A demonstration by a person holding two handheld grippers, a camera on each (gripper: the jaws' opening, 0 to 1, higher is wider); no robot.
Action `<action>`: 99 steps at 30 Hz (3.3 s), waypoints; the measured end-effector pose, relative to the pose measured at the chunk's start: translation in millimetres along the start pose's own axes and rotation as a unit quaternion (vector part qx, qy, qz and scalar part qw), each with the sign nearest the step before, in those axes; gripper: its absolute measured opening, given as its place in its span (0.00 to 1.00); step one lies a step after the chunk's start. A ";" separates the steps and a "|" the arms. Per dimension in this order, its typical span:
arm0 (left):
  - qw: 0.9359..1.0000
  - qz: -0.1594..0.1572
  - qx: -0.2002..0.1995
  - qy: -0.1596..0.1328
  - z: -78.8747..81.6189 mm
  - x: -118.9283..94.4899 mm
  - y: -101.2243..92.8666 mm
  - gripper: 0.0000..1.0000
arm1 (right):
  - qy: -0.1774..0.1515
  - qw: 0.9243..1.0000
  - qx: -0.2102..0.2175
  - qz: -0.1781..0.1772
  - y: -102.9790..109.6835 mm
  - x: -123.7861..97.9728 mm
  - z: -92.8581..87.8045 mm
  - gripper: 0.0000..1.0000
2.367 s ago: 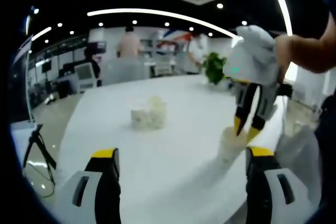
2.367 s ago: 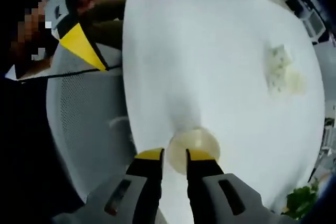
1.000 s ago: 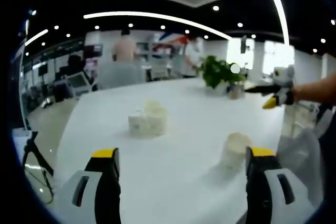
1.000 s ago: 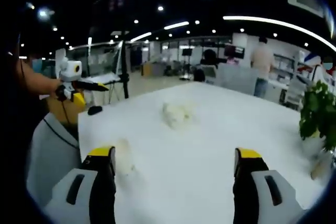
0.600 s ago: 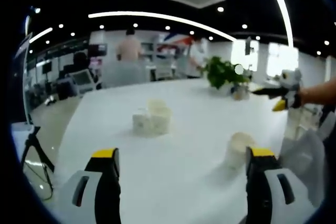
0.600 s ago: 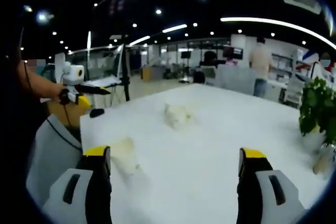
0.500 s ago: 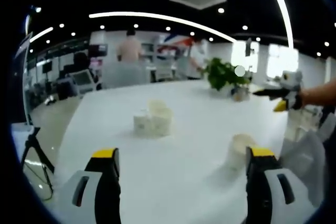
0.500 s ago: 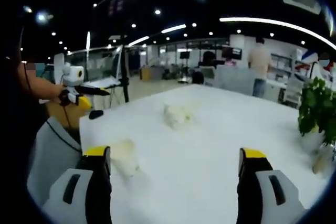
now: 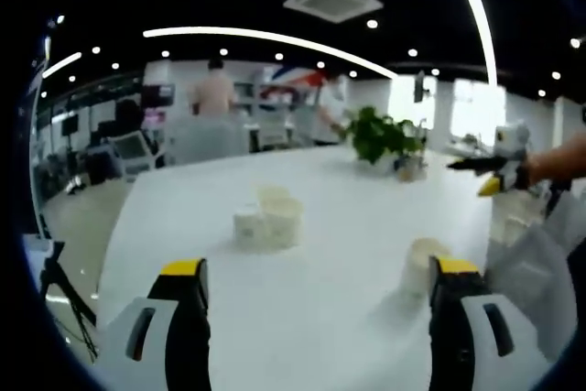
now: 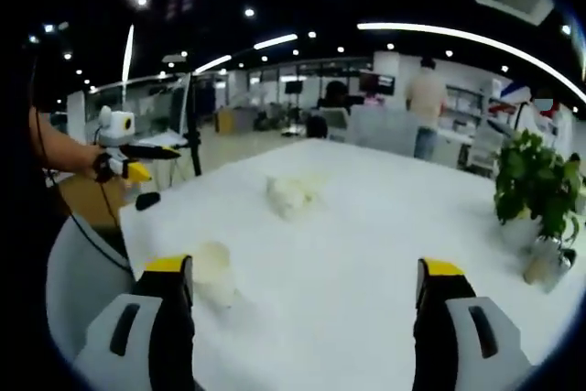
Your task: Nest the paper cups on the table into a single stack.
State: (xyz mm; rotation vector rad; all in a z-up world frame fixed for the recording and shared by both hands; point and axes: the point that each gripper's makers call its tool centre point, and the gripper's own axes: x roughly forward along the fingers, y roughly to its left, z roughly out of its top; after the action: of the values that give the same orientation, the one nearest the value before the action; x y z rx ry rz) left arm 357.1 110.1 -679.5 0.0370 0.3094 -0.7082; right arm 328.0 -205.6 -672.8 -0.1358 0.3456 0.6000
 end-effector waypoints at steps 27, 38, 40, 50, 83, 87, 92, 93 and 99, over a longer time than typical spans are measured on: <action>0.999 0.034 -0.019 -0.002 -9.9 91.1 10.6 0.99 | -0.017 0.999 0.024 0.032 -8.2 15.0 -10.0 1.00; 1.000 0.021 -0.009 0.006 -9.3 146.9 18.0 0.99 | -0.017 0.999 0.030 0.027 -16.0 11.9 -10.5 0.99; 1.000 0.017 -0.008 0.009 -12.1 156.6 17.1 0.97 | -0.017 0.999 0.030 0.027 -15.7 12.6 -10.0 0.99; 0.999 0.022 -0.013 0.019 -25.4 203.1 21.7 0.88 | -0.020 0.999 0.028 0.033 -13.0 14.8 -3.5 0.99; 0.995 0.079 -0.016 0.058 -29.9 279.0 55.2 0.55 | -0.016 0.998 0.046 0.035 -19.8 15.7 -10.6 0.96; 0.995 0.078 -0.012 0.060 -30.2 277.9 56.6 0.50 | -0.015 0.998 0.047 0.036 -21.8 18.5 -11.0 0.96; 0.995 0.076 -0.001 0.064 -31.8 276.4 58.1 0.48 | -0.015 0.998 0.048 0.036 -23.4 19.7 -11.8 0.95; 0.995 0.075 0.000 0.064 -31.8 276.1 57.9 0.47 | -0.016 0.998 0.049 0.035 -23.7 19.9 -11.9 0.94; 0.995 0.077 0.002 0.062 -29.7 273.5 60.0 0.45 | -0.013 0.998 0.050 0.037 -21.8 18.8 -14.3 0.94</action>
State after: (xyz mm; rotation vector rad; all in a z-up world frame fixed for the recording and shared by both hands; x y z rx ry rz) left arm 583.7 -13.6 -791.9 0.1073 0.4191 -0.5547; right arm 351.1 -216.7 -692.4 -0.0196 0.3559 0.6563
